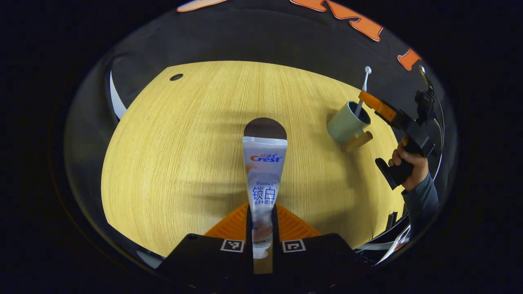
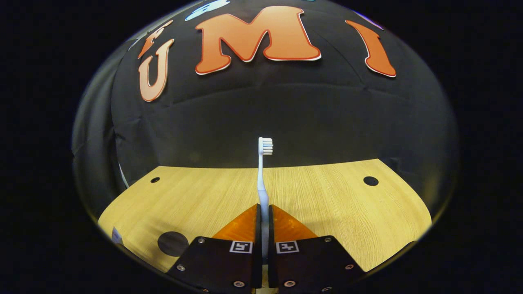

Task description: Put the toothbrush and toothpaste on the desktop into the cup, then pick up the cup and place it on the coaster on the desktop.

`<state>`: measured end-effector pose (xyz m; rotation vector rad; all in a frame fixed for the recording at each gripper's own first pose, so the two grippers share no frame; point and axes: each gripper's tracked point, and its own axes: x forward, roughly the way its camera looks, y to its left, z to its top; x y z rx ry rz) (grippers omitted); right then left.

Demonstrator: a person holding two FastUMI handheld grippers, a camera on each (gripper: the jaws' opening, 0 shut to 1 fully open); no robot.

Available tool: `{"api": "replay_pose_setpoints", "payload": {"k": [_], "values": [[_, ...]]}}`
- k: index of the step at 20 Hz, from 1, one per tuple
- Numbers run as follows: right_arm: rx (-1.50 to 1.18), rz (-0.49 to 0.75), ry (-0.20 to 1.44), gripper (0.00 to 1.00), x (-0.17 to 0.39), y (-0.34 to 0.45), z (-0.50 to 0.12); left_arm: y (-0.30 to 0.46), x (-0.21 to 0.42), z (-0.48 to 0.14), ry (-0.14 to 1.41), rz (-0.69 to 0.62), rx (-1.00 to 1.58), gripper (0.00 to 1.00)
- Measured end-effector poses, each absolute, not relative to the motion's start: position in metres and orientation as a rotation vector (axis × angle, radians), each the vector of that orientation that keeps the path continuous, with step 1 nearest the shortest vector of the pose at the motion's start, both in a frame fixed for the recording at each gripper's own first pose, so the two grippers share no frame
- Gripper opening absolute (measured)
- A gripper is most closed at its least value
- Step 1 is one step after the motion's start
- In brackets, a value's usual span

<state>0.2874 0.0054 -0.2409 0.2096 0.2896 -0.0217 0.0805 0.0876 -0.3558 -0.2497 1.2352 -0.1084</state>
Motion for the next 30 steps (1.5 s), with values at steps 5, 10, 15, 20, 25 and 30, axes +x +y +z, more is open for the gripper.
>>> {"api": "replay_pose_setpoints", "payload": {"k": [5,10,15,20,25,30], "values": [[0.237,-0.062,0.332,0.08,0.282,0.002,-0.244,0.093,0.087,-0.355,1.202,-0.111,-0.230,0.19],[0.256,-0.088,0.392,0.17,0.263,-0.004,-0.248,0.098,0.098,-0.356,1.141,-0.135,-0.197,0.19],[0.240,-0.094,0.408,0.71,0.236,-0.010,-0.240,0.100,0.106,-0.353,1.092,-0.198,-0.155,0.19],[0.210,-0.080,0.350,0.96,0.209,-0.011,-0.222,0.089,0.123,-0.355,1.023,-0.260,-0.150,0.19],[0.144,-0.070,0.236,0.98,0.179,-0.016,-0.193,0.078,0.164,-0.347,0.867,-0.266,-0.128,0.19],[0.109,-0.073,0.189,0.97,0.149,-0.025,-0.177,0.063,0.198,-0.332,0.704,-0.275,-0.155,0.19]]}}
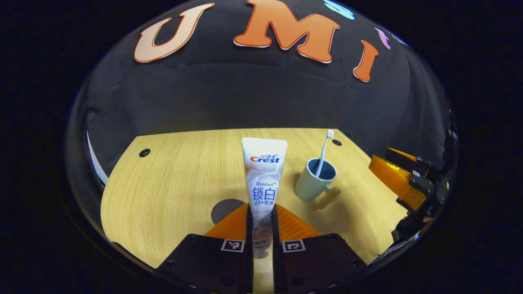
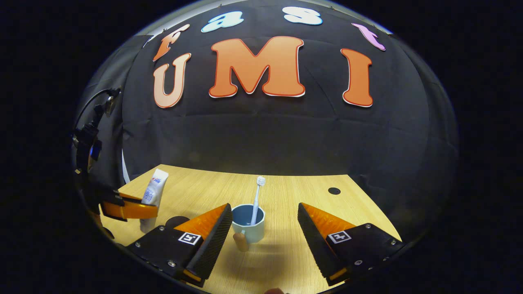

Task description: Put the toothbrush and toothpaste on the desktop into the cup, then pick up the cup and place it on the coaster on the desktop.

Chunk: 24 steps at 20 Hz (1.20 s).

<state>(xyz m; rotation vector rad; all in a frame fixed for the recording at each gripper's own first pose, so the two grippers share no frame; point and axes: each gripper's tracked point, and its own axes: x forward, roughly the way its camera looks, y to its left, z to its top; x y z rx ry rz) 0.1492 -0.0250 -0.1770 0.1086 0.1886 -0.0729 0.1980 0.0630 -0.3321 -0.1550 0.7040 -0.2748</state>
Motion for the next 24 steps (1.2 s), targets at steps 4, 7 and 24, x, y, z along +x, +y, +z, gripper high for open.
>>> {"api": "replay_pose_setpoints", "payload": {"k": [4,7,24], "values": [[0.136,-0.069,0.183,0.97,0.129,-0.034,-0.175,0.046,0.226,-0.319,0.583,-0.269,-0.192,0.19],[0.132,-0.085,0.188,0.97,0.115,-0.045,-0.179,0.030,0.252,-0.302,0.483,-0.284,-0.192,0.19],[0.102,-0.144,0.102,0.97,0.099,-0.064,-0.177,-0.077,0.325,-0.292,0.273,-0.402,-0.321,0.19]]}}
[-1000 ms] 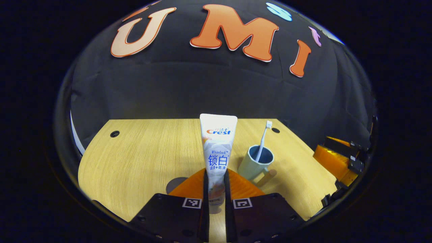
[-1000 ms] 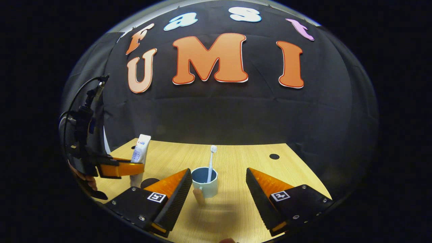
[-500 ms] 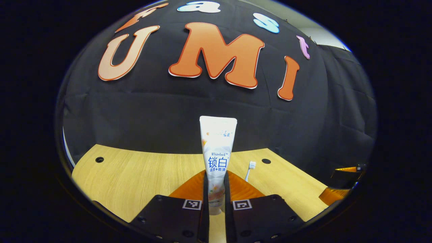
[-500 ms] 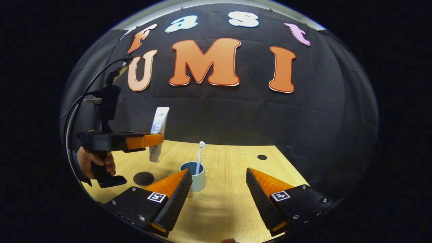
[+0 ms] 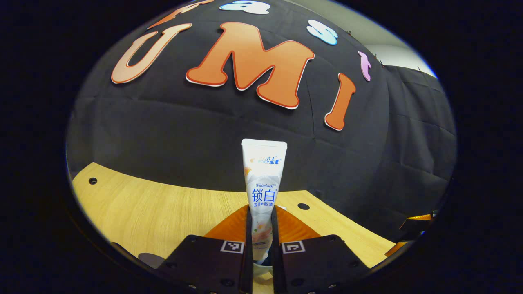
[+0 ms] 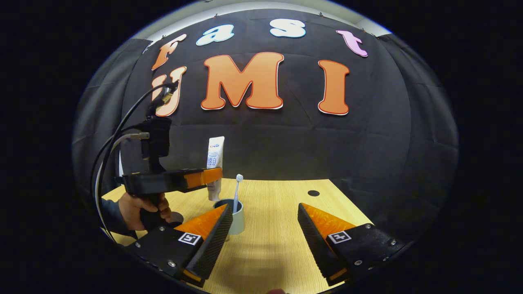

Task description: Put the toothbrush and toothpaste on the desktop into the cup, then pick up the cup and place it on the coaster on the desktop.

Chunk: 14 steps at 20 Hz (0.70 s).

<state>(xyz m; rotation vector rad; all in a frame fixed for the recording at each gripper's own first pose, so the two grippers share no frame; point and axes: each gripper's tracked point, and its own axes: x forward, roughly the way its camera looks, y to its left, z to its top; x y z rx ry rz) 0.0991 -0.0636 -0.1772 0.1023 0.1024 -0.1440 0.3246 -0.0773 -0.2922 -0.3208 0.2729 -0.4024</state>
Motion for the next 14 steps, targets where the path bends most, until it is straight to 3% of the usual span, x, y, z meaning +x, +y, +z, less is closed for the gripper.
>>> {"api": "replay_pose_setpoints", "payload": {"k": [10,14], "values": [[0.108,-0.152,0.122,0.97,0.105,-0.072,-0.204,-0.099,0.322,-0.341,0.272,-0.409,-0.241,0.19],[0.106,-0.147,0.136,0.97,0.106,-0.069,-0.209,-0.102,0.315,-0.359,0.306,-0.423,-0.200,0.24]]}}
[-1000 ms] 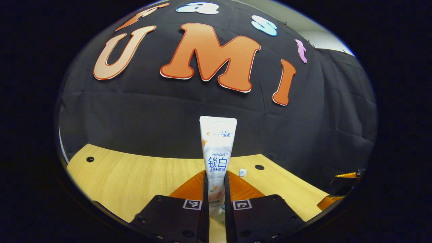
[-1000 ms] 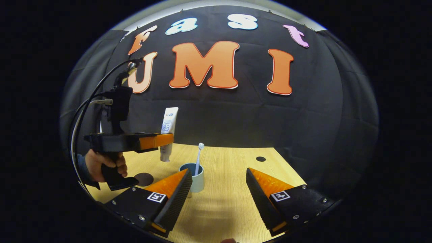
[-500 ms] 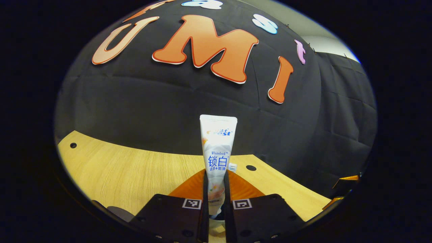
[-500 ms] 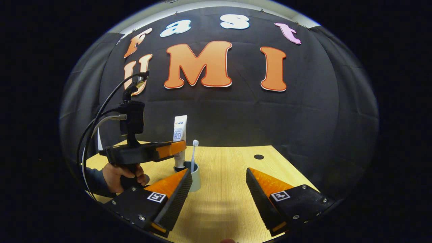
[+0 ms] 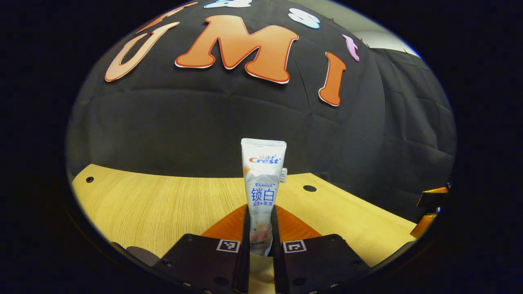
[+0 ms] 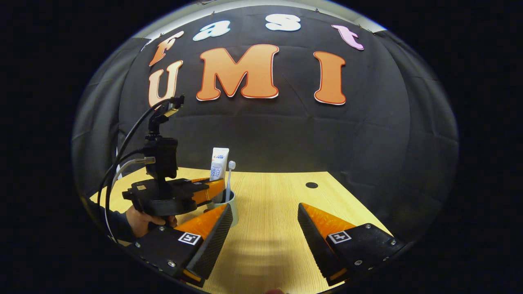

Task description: Put the toothbrush and toothpaste on the desktop into the cup, then pick up the cup and place it on the coaster on the desktop.

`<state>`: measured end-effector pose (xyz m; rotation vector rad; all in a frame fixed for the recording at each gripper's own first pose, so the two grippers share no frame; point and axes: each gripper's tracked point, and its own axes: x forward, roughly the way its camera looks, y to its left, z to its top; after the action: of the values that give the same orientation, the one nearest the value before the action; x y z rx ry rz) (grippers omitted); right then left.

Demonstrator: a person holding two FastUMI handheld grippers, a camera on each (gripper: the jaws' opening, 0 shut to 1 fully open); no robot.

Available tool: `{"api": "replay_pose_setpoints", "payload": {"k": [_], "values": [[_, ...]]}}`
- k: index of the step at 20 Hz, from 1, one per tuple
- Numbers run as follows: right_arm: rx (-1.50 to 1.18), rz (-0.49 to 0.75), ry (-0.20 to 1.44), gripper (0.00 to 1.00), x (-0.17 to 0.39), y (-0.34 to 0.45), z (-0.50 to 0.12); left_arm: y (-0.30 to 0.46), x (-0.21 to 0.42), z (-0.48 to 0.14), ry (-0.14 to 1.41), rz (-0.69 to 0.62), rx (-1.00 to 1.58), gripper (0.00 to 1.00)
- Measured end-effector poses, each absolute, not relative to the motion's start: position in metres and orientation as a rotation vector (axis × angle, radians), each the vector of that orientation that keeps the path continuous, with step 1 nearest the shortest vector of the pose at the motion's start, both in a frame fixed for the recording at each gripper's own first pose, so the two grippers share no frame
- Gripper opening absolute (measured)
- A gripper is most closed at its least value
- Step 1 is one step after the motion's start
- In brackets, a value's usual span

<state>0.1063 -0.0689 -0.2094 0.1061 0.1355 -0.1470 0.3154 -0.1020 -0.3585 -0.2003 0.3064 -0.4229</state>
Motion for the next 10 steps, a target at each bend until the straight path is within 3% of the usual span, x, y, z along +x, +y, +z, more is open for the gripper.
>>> {"api": "replay_pose_setpoints", "payload": {"k": [2,5,10], "values": [[0.101,-0.146,0.138,0.97,0.105,-0.068,-0.209,-0.103,0.312,-0.358,0.301,-0.438,-0.189,0.29],[0.102,-0.154,0.146,0.97,0.106,-0.071,-0.212,-0.095,0.306,-0.360,0.302,-0.435,-0.169,0.94],[0.114,-0.166,0.161,0.97,0.106,-0.075,-0.214,-0.077,0.286,-0.360,0.310,-0.440,-0.139,0.98]]}}
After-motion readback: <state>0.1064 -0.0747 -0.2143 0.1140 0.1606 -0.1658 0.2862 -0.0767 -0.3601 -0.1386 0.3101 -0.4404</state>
